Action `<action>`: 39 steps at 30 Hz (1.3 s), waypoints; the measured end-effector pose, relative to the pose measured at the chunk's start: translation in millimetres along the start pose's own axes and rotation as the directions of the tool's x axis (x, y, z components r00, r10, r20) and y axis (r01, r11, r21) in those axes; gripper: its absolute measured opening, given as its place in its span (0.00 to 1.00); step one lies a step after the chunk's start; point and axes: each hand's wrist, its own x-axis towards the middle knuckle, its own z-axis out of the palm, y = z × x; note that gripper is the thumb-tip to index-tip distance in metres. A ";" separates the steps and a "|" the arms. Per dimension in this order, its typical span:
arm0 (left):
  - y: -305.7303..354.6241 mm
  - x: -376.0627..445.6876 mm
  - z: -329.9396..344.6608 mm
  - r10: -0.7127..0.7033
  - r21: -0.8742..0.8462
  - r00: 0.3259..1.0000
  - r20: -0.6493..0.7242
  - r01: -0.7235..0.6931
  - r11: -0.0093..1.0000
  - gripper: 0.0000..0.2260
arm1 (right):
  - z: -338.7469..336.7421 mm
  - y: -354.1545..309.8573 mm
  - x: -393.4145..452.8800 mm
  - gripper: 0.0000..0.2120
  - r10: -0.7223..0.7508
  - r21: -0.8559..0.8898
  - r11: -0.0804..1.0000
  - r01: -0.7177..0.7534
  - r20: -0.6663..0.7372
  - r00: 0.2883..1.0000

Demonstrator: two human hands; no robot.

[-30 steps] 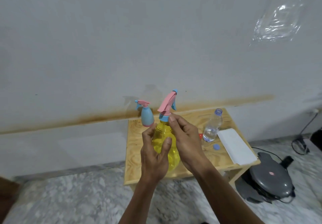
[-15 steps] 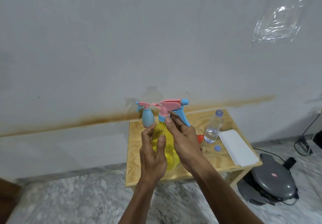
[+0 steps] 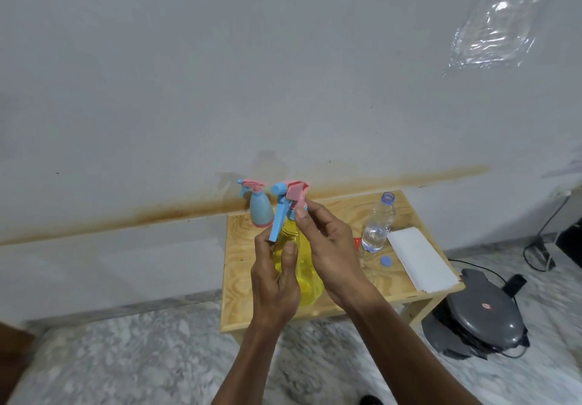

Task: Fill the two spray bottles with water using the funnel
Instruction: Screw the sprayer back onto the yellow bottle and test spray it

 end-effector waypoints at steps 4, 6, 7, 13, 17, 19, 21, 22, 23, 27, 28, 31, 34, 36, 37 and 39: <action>-1.6 -3.7 4.2 0.008 -0.001 1.000 -0.004 -0.008 1.000 0.16 | -2.9 0.2 -2.4 0.12 0.006 0.009 1.000 -0.005 -0.093 0.996; -1.9 -4.2 4.5 0.006 -0.001 1.000 -0.012 -0.006 1.000 0.16 | -4.6 -1.2 -4.9 0.11 -0.007 -0.001 1.000 0.006 -0.048 0.999; -1.3 -4.3 4.1 0.004 0.002 1.000 -0.012 -0.004 1.000 0.15 | -5.0 -2.4 -6.4 0.10 -0.016 -0.003 1.000 0.016 -0.021 1.000; 1.3 -10.1 4.9 -0.016 -0.003 1.000 0.004 0.016 1.000 0.18 | -4.2 -0.2 -10.1 0.09 -0.053 -0.040 0.998 0.050 -0.084 0.995; -4.2 -14.2 0.4 -0.044 -0.002 0.998 0.033 0.044 0.999 0.17 | -6.8 1.6 -13.1 0.09 -0.032 -0.062 0.998 0.027 -0.080 0.996; -6.4 -16.2 -2.3 -0.064 -0.004 0.995 0.079 0.064 0.998 0.17 | -10.6 -2.7 -11.4 0.10 -0.026 -0.106 0.994 0.021 -0.047 0.999; -7.4 -21.2 -3.5 -0.071 -0.007 0.988 0.140 0.072 0.997 0.19 | -14.3 -9.6 -9.3 0.06 -0.053 -0.165 0.985 0.057 0.029 0.998; -7.8 -24.0 -4.1 -0.076 -0.015 0.984 0.160 0.080 0.997 0.19 | -15.4 -11.6 -7.8 0.05 -0.079 -0.197 0.976 0.091 0.067 0.995; -8.3 -26.2 -4.6 -0.083 -0.023 0.982 0.171 0.088 0.996 0.19 | -15.8 -13.8 -6.8 0.05 -0.096 -0.227 0.967 0.114 0.087 0.992; -10.6 -31.6 -2.8 -0.099 -0.019 0.976 0.192 0.104 0.994 0.20 | -16.7 -8.6 -6.0 0.05 -0.099 -0.260 0.960 0.104 0.033 0.995; -11.0 -32.9 -1.5 -0.106 -0.012 0.974 0.198 0.111 0.994 0.20 | -17.1 -4.8 -5.8 0.06 -0.092 -0.270 0.959 0.089 0.002 0.996; -16.0 -37.3 -1.2 -0.156 -0.001 0.964 0.216 0.160 0.987 0.18 | -16.0 4.5 -7.7 0.09 -0.077 -0.286 0.957 0.044 -0.106 0.991; -28.7 -41.6 -1.9 -0.227 0.053 0.936 0.268 0.221 0.974 0.12 | -16.9 17.7 -9.6 0.12 -0.016 -0.249 0.967 -0.057 -0.280 0.960; -37.0 -47.9 0.0 -0.272 0.065 0.910 0.314 0.266 0.962 0.11 | -18.2 29.8 -9.7 0.12 0.026 -0.262 0.956 -0.130 -0.368 0.929; -40.2 -51.8 1.5 -0.291 0.061 0.899 0.326 0.287 0.956 0.12 | -18.3 36.3 -9.9 0.12 0.047 -0.268 0.950 -0.164 -0.394 0.918; -49.2 -61.6 5.8 -0.313 0.074 0.891 0.330 0.306 0.949 0.14 | -18.8 48.6 -10.5 0.09 0.087 -0.285 0.932 -0.222 -0.420 0.904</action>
